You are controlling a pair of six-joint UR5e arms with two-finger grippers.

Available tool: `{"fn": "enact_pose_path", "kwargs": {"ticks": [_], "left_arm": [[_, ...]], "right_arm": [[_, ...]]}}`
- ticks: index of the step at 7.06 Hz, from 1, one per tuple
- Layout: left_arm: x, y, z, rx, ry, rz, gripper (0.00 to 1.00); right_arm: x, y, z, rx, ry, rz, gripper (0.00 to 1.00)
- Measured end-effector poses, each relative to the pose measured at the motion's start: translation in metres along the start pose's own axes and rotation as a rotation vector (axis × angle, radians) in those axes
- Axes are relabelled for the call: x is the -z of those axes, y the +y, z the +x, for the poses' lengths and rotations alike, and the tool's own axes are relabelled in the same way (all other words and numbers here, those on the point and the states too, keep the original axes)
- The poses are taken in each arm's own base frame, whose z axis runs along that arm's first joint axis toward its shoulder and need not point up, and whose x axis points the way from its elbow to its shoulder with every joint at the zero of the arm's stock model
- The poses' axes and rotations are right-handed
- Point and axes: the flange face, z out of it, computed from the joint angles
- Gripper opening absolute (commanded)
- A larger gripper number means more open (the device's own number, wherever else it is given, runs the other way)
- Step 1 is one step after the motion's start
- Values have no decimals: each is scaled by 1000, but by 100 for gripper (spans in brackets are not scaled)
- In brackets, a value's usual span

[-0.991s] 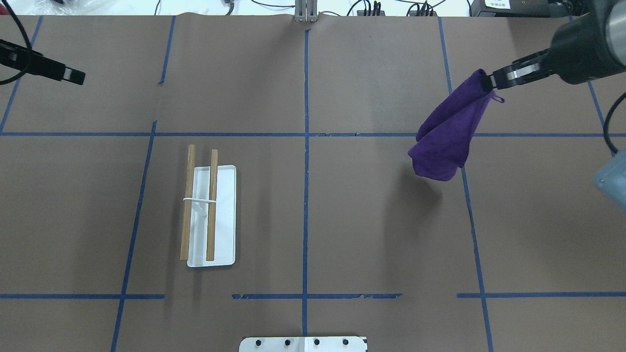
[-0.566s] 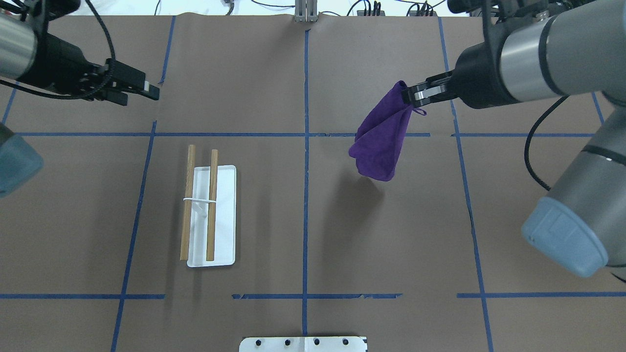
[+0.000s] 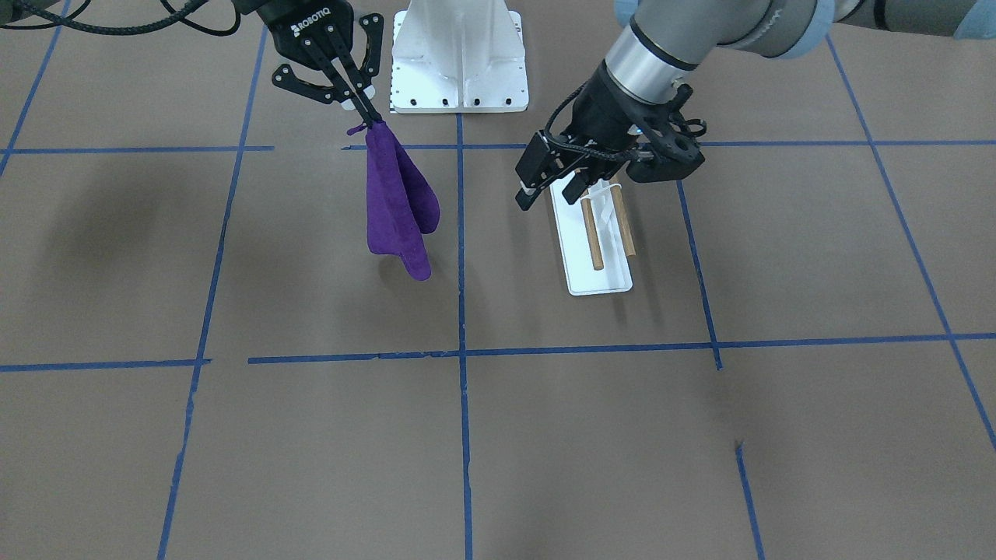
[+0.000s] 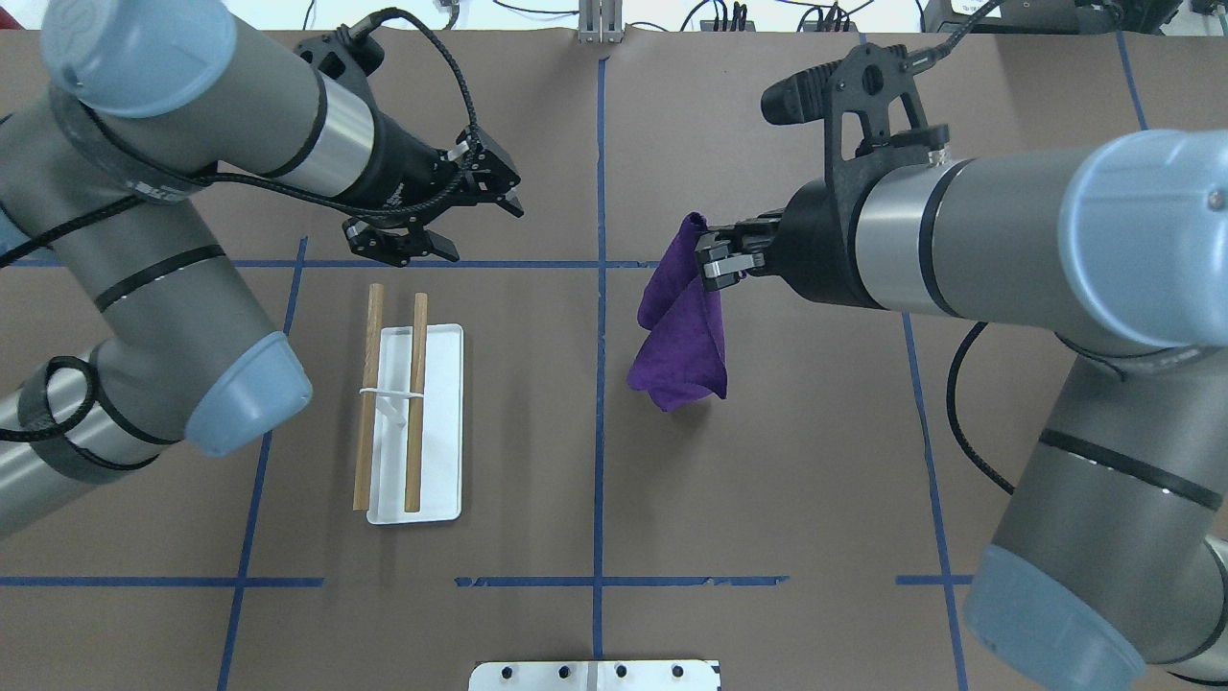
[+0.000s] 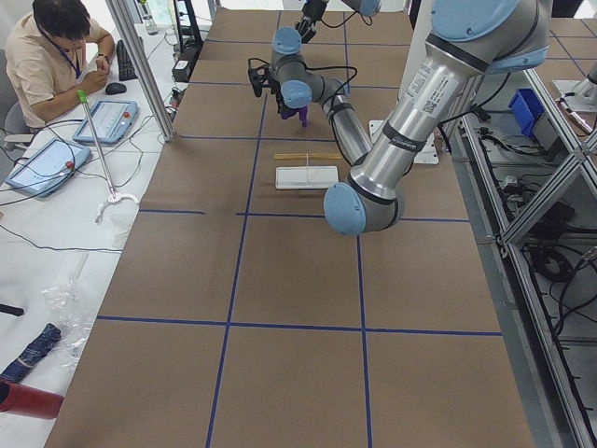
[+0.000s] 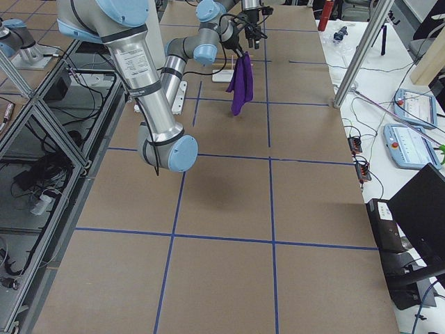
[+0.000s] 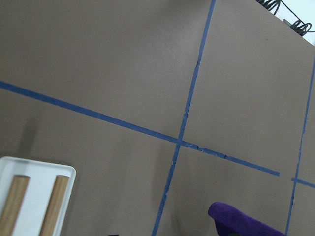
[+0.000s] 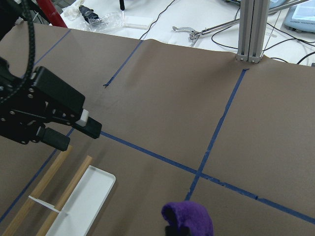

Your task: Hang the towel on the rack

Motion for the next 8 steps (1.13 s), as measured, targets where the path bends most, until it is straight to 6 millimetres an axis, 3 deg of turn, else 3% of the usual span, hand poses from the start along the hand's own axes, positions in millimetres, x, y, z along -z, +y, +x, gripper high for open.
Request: {"fn": "enact_pose_path", "kwargs": {"ticks": [2,3,5,6,7,8], "left_arm": [[-34,34,57,107,-15,-12,77],[-47,44,72,132,-22,-12,75],[-63,61,77,140,-31,-13,62],[-66,68,76,137,-34,-21,46],[-68,74,76,134,-34,-28,0],[-67,78,76,133,-31,-32,0]], "right_arm": [[-1,3,-13,12,-12,11,0],[-1,5,-18,24,-26,14,0],[1,5,-24,38,-56,28,0],[2,6,-25,39,-61,30,0],[2,5,-26,40,-63,31,0],[2,6,-26,41,-64,32,0]]}}
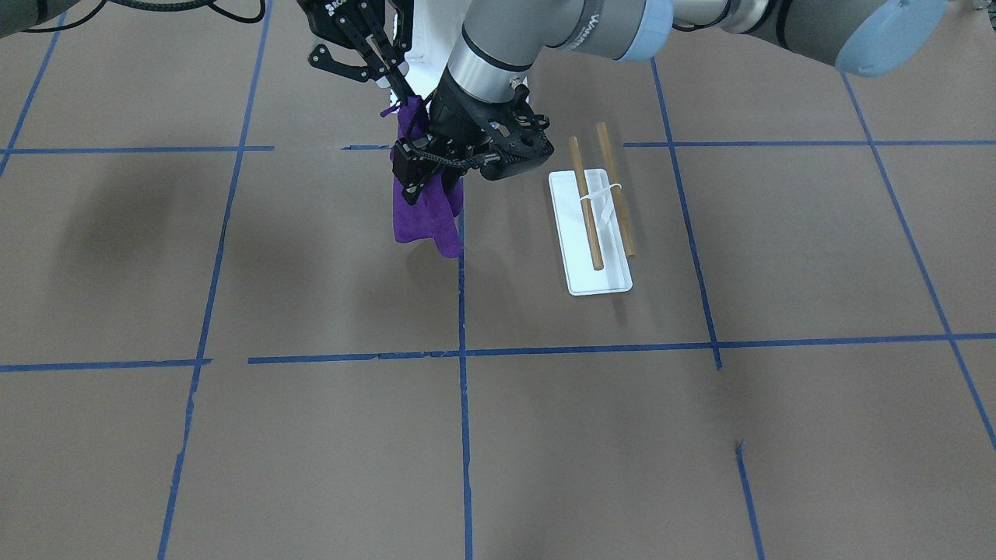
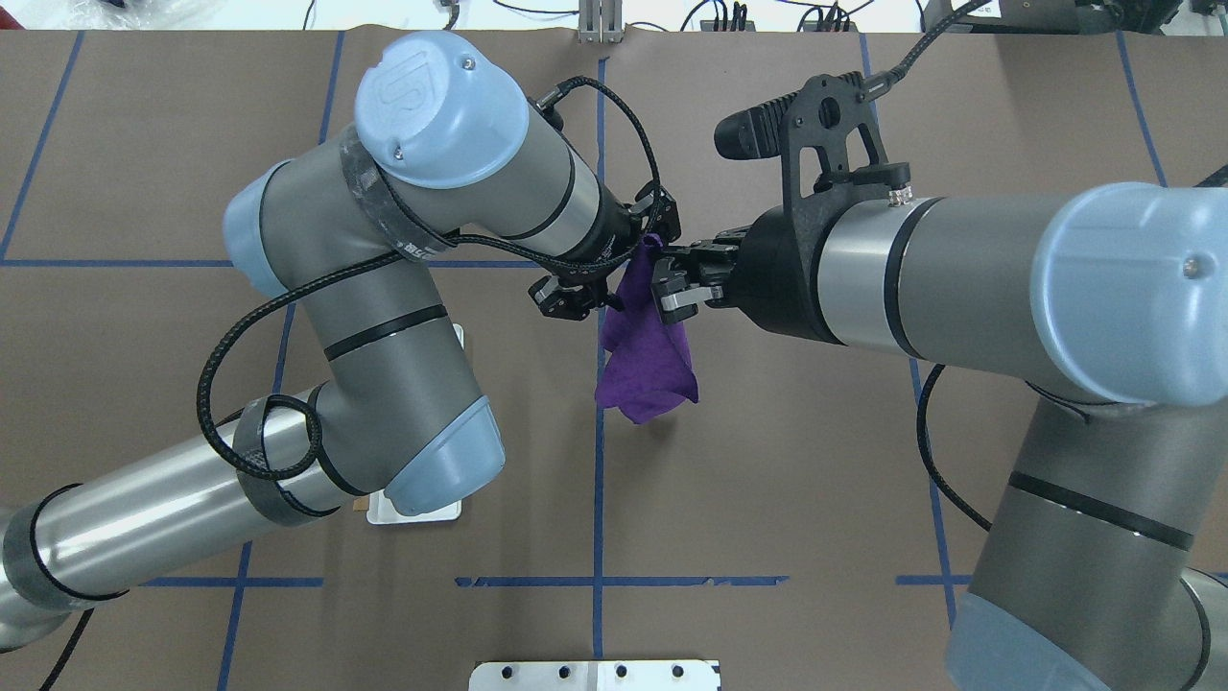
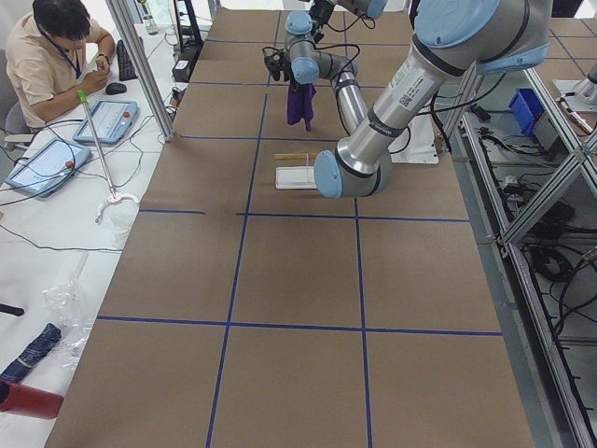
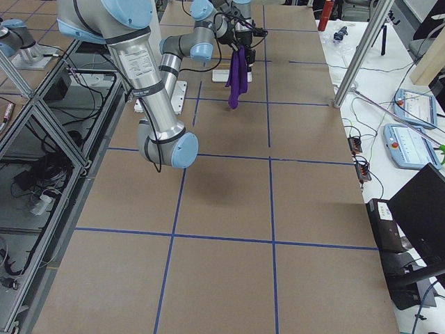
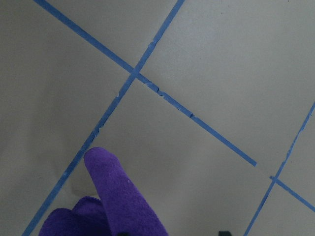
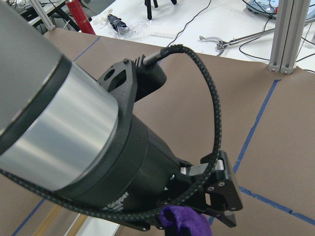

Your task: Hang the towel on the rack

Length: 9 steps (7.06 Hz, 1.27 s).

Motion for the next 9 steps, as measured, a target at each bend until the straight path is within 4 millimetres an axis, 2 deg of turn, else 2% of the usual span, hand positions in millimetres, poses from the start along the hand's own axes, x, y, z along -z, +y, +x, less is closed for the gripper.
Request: {"fn": "enact_pose_path", "kwargs": {"ticks": [3,4,5,7,8,9], "left_arm": [[1,2,0,-3,9,13,0],[1,1,0,-7,11,17,0],[2,2,0,-11,13,19,0],[8,2,-4,-33,22,17,0],[18,2,-17,-78,32,15,0],[34,-2,-36,-151,46,16,0]], "right_arm": [[1,1,0,1,-2,0,0],[1,2,0,1,-1,-3,16],[0,4,0,-2,-7,-15,99],[-4,10,1,-16,-22,-72,100],[-5,12,8,-28,-18,-128,100],[-5,10,24,-48,-1,-180,100]]}}
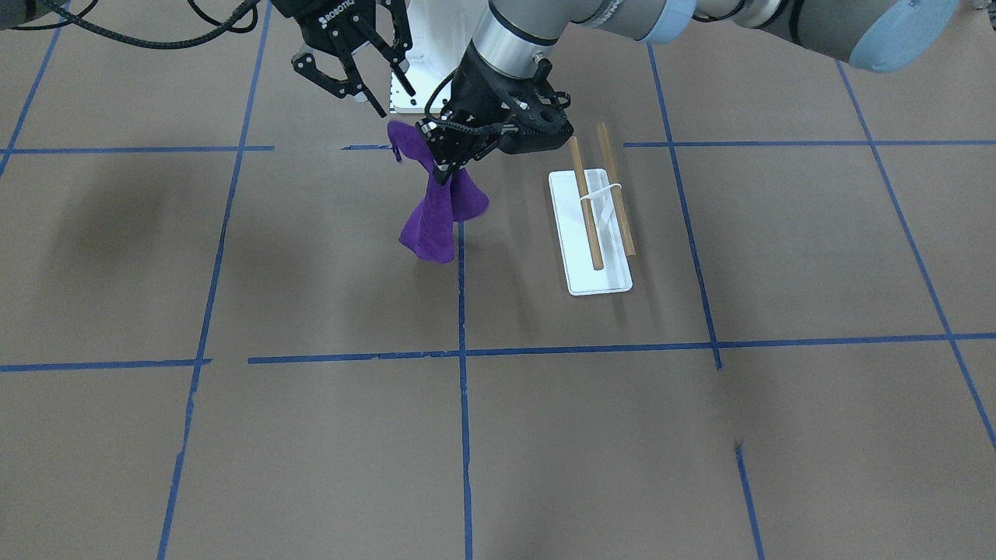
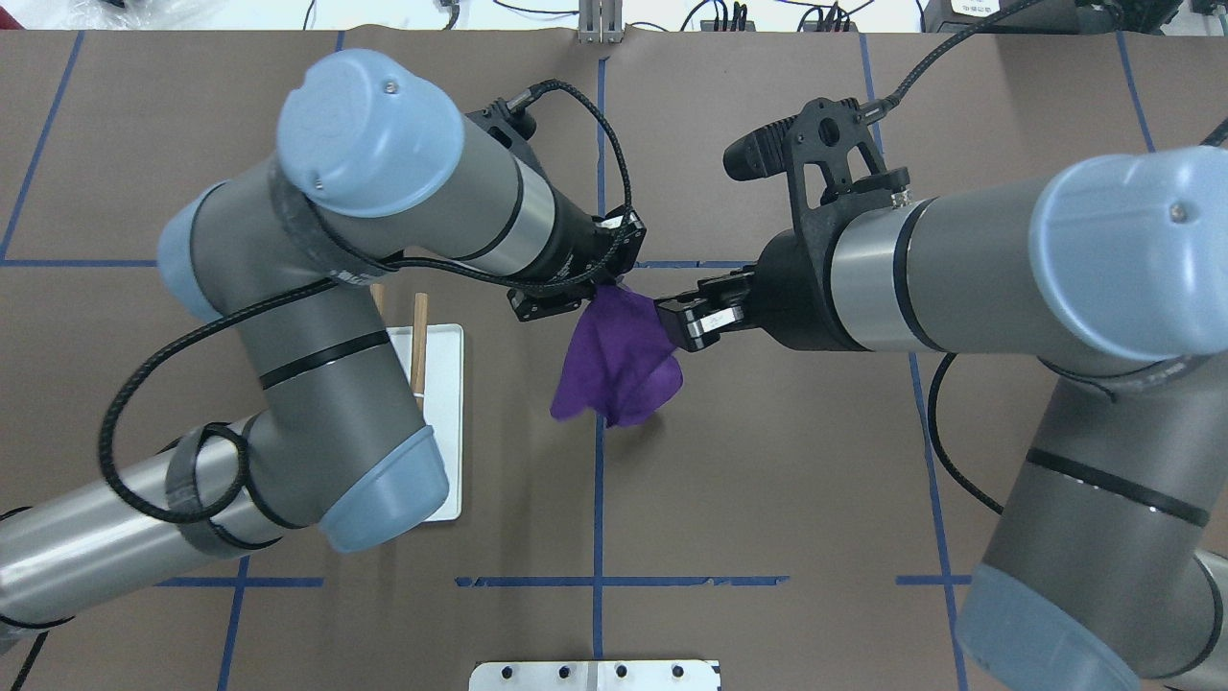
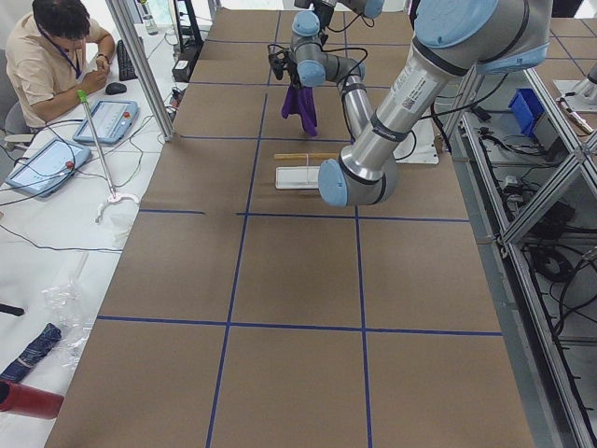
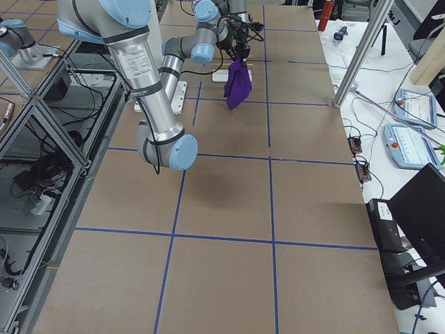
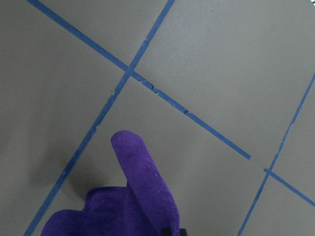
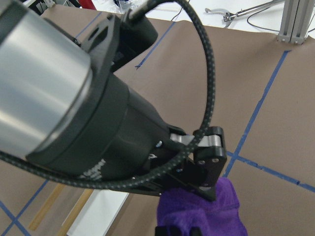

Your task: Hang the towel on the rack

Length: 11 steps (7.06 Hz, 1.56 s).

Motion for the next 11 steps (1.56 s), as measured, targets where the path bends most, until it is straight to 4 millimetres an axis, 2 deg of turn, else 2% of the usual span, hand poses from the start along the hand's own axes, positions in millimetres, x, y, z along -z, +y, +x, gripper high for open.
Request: {"fn": "enact_pose_path", "kwargs": {"ticks": [2,3,4,6,8,10,11], "left_arm": [[32,-5,-36,-175,18,11,0],[42,-4,-50,-249,19,12,0],[48,-5,-69,-332,8,11,0],[50,-16,-122,-497,-55,9,0],[45,-30,-179,-659,-127,-7,0],[41,-45,-239,-790,-135,-13,0],[40,-57,-263,-830,-132,-4,0]], "right_arm": [[-6,-2,47,-57,82,-103,100],[-11,-5,70,-70,138,-138,100],[-16,-9,99,-59,199,-180,100],[-18,-9,159,-8,305,-280,100],[-4,8,230,62,368,-368,100],[22,31,303,137,396,-449,100],[34,37,331,158,401,-474,100]]}}
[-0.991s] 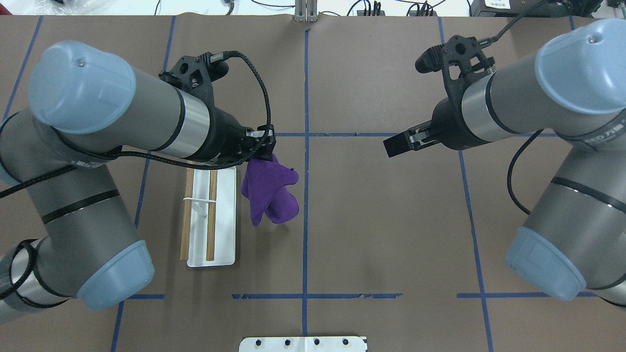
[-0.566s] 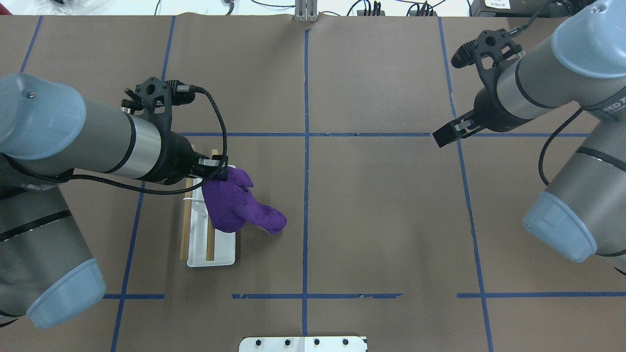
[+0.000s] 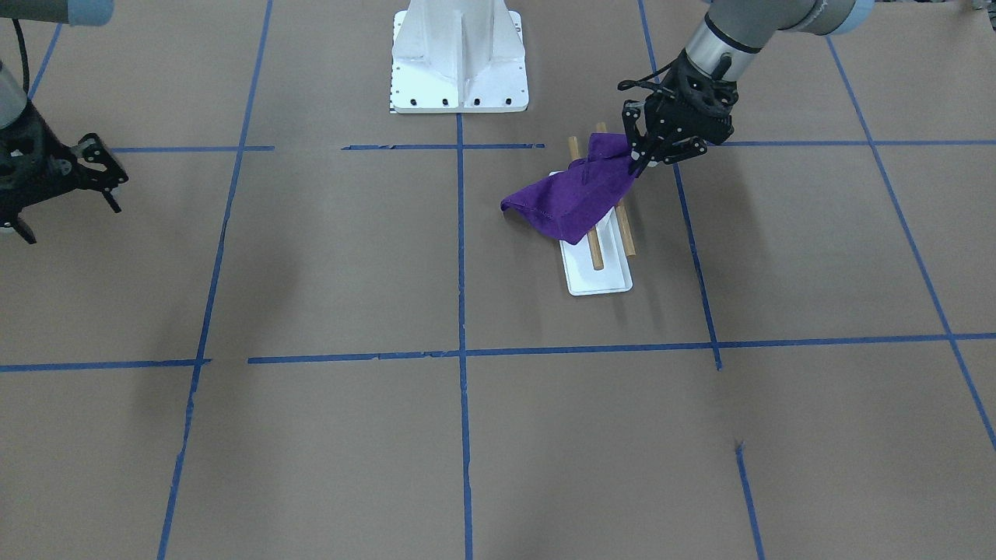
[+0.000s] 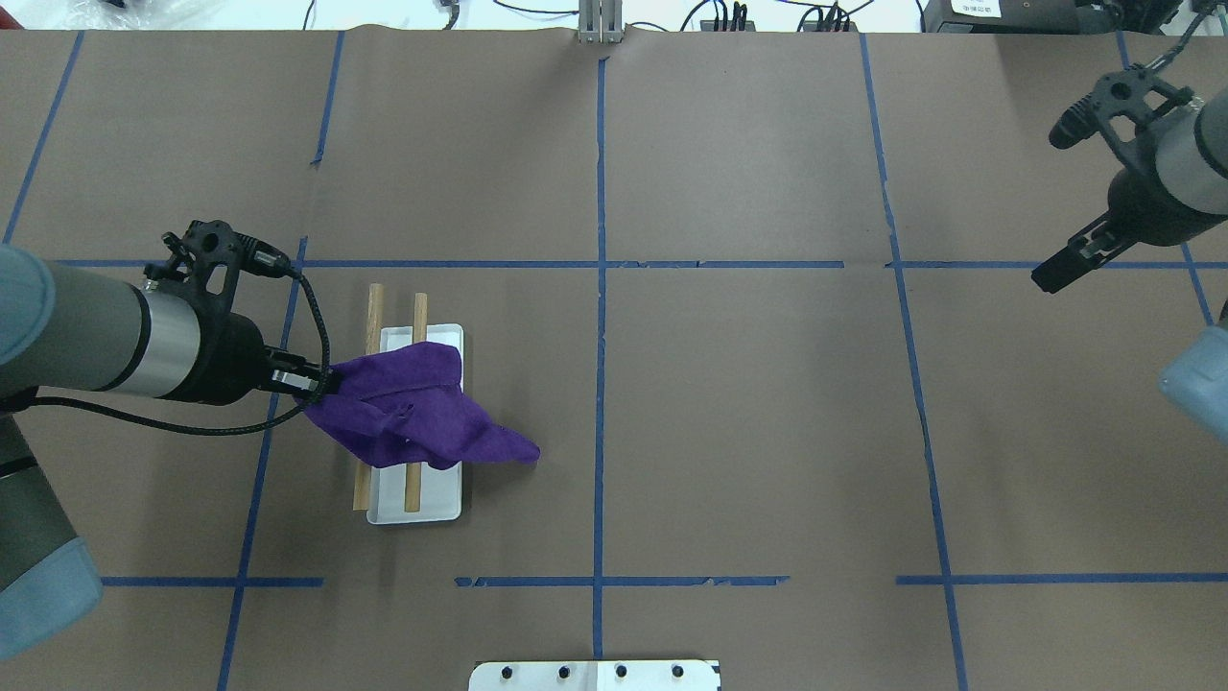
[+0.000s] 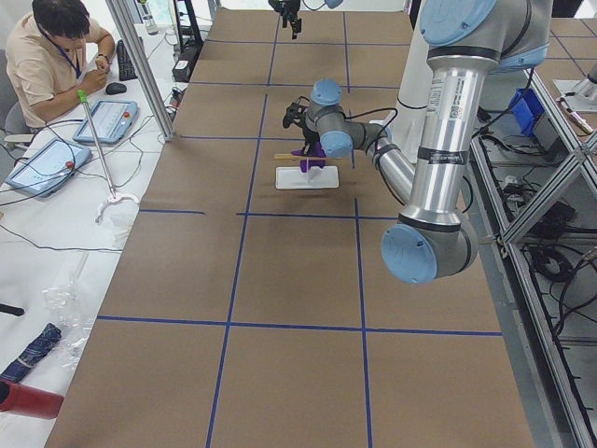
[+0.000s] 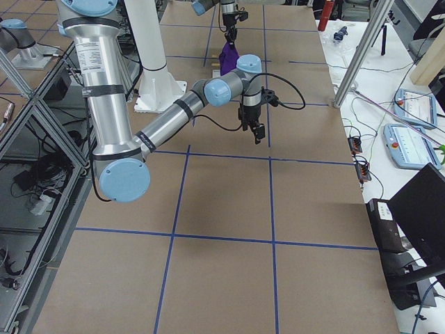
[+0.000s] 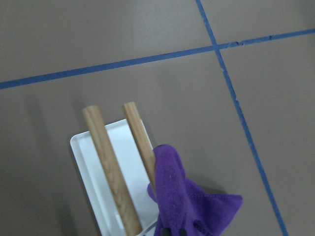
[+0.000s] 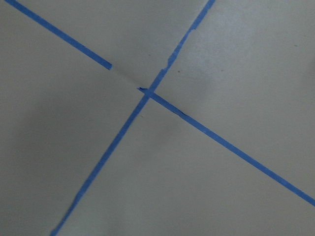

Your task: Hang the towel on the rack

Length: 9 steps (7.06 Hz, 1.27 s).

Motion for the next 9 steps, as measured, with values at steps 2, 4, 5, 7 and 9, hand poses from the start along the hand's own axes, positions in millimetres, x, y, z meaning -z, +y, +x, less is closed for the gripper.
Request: {"fn": "enact_pose_path", "kwargs": {"ticks": [2,4,5,7,9], "left_arm": [[-2,-2,-36,-56,-35,20,0],[-7,-9,-60,-76,-71,25,99],[-9,-11,-63,-78,-77,24,100],[-9,-13,-64,-81,-71,19,100],[8,-21,-79,-90,-39,-5,100]], "right_arm": [[-6,7,29,7,6,-18,100],[-6,7,35,2,3,-18,100],[-5,7,37,-4,-4,-18,100],[-7,22,55,-52,6,-33,100],[-15,62,93,-136,29,-74,100]]}}
